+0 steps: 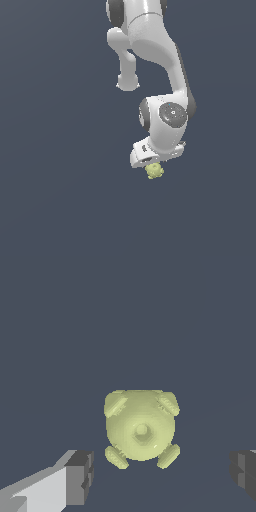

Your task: Pick up the object and move it to a goal position.

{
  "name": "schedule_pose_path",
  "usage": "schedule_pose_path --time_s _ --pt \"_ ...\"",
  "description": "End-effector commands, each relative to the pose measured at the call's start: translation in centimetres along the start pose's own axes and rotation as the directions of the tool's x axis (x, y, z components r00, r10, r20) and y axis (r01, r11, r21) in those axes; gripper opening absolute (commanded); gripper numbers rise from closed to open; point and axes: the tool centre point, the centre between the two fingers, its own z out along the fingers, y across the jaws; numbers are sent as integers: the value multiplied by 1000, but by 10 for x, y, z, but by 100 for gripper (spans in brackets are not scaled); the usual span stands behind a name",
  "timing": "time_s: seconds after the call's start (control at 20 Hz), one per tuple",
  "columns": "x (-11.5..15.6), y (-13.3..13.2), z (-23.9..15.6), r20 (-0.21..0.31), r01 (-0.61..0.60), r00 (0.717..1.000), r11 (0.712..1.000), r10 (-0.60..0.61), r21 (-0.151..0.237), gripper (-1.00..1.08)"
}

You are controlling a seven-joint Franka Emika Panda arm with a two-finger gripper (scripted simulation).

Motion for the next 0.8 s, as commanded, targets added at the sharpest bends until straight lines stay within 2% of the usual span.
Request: schedule_pose_path --time_s 0.0,0.45,0.75 --pt "5 -5 4 -1 11 1000 1000 -11 2 100" --pt "7 -8 11 0 17 1000 1000 -17 4 100" --pt "7 -8 40 -1 18 1000 1000 -18 4 100"
